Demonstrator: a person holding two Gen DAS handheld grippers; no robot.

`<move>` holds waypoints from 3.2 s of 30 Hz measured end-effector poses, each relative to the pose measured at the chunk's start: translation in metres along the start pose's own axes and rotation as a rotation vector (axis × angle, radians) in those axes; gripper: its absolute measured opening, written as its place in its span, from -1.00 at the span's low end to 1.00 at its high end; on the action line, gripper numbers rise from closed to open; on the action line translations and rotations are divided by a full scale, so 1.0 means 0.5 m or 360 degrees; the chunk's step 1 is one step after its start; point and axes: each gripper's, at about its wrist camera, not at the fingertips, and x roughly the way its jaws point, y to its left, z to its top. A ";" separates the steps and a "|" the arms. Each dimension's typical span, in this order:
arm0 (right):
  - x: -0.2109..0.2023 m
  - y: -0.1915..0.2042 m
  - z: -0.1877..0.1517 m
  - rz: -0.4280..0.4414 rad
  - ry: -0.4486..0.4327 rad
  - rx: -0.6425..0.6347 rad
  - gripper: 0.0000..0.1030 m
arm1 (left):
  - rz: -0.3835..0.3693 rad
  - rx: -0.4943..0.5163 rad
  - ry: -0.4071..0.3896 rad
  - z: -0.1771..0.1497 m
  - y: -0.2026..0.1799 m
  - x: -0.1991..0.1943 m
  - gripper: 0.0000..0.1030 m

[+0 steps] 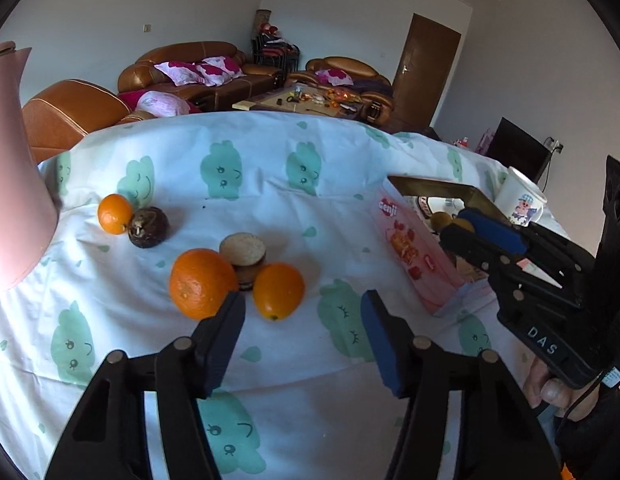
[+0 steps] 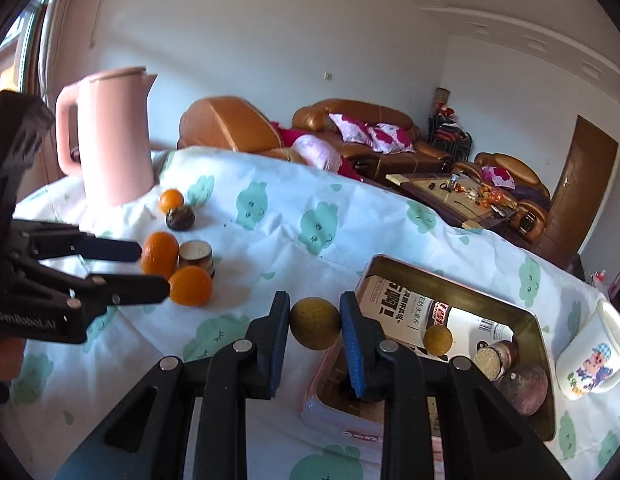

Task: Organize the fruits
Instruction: 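Grasp the small yellow fruit with the right gripper while the left gripper grasps an orange, then carry the yellow fruit and orange over the tin tray with both grippers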

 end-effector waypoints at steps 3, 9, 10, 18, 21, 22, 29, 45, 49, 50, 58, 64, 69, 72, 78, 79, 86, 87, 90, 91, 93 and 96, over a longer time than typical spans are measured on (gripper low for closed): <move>0.006 -0.011 -0.001 0.0047 0.0019 0.0072 -0.46 | 0.0041 0.0018 0.0043 -0.002 -0.018 0.028 0.20; 0.000 -0.021 0.001 0.0078 -0.0019 0.0108 -0.46 | 0.0170 -0.0048 0.0114 0.015 -0.017 0.082 0.20; -0.002 -0.021 0.002 0.0079 -0.0025 0.0109 -0.46 | 0.0172 -0.0055 0.0104 0.019 -0.018 0.087 0.19; -0.003 -0.051 0.000 0.0114 -0.0011 0.0200 -0.46 | 0.0257 -0.0009 0.0158 0.023 -0.037 0.128 -0.21; -0.004 -0.058 -0.001 0.0108 -0.0014 0.0222 -0.46 | 0.0214 -0.0064 0.0129 0.023 -0.024 0.119 -0.22; -0.005 -0.061 -0.001 0.0110 -0.0019 0.0231 -0.46 | 0.0213 -0.0089 0.0102 0.022 -0.019 0.112 -0.22; -0.017 -0.055 -0.001 0.0144 -0.0069 0.0229 -0.46 | 0.0280 -0.0173 -0.0232 0.017 -0.012 0.026 -0.22; -0.038 -0.039 0.005 0.0124 -0.0131 0.0152 -0.46 | 0.0415 -0.0282 -0.0346 0.001 -0.062 0.007 -0.22; -0.046 -0.040 0.008 0.0084 -0.0152 0.0141 -0.46 | 0.0416 -0.0290 -0.0355 -0.002 -0.078 0.007 -0.22; -0.049 -0.041 0.006 0.0078 -0.0154 0.0141 -0.46 | 0.0418 -0.0279 -0.0355 -0.001 -0.085 0.008 -0.22; -0.047 -0.067 0.001 0.0021 -0.0138 0.0138 -0.46 | 0.0412 -0.0220 -0.0374 0.000 -0.133 0.014 -0.22; -0.043 -0.089 -0.009 -0.0016 -0.0112 0.0103 -0.46 | 0.0414 -0.0193 -0.0369 0.002 -0.156 0.020 -0.22; -0.050 -0.138 -0.013 -0.0063 -0.0120 0.0134 -0.46 | 0.0359 -0.0121 -0.0418 0.021 -0.199 0.023 -0.22; -0.056 -0.195 -0.015 -0.0118 -0.0126 0.0223 -0.46 | 0.0316 -0.0093 -0.0427 0.036 -0.229 0.035 -0.22; -0.078 -0.306 -0.021 -0.0238 -0.0155 0.0404 -0.46 | 0.0264 -0.0009 -0.0422 0.066 -0.294 0.071 -0.22; -0.082 -0.321 -0.022 -0.0252 -0.0162 0.0431 -0.46 | 0.0254 0.0002 -0.0418 0.073 -0.304 0.077 -0.22; -0.077 -0.382 -0.031 -0.0308 -0.0146 0.0554 -0.46 | 0.0258 0.0099 -0.0386 0.107 -0.365 0.129 -0.22; -0.071 -0.382 -0.033 -0.0299 -0.0129 0.0557 -0.46 | 0.0251 0.0104 -0.0376 0.109 -0.371 0.137 -0.22; -0.055 -0.380 -0.037 -0.0299 -0.0087 0.0531 -0.46 | 0.0255 0.0125 -0.0343 0.111 -0.379 0.156 -0.22; -0.049 -0.376 -0.037 -0.0301 -0.0072 0.0517 -0.46 | 0.0268 0.0134 -0.0330 0.110 -0.381 0.162 -0.22; -0.036 -0.369 -0.040 -0.0299 -0.0045 0.0499 -0.46 | 0.0307 0.0142 -0.0310 0.107 -0.376 0.168 -0.22; -0.022 -0.365 -0.044 -0.0283 -0.0013 0.0493 -0.46 | 0.0350 0.0124 -0.0281 0.107 -0.364 0.176 -0.22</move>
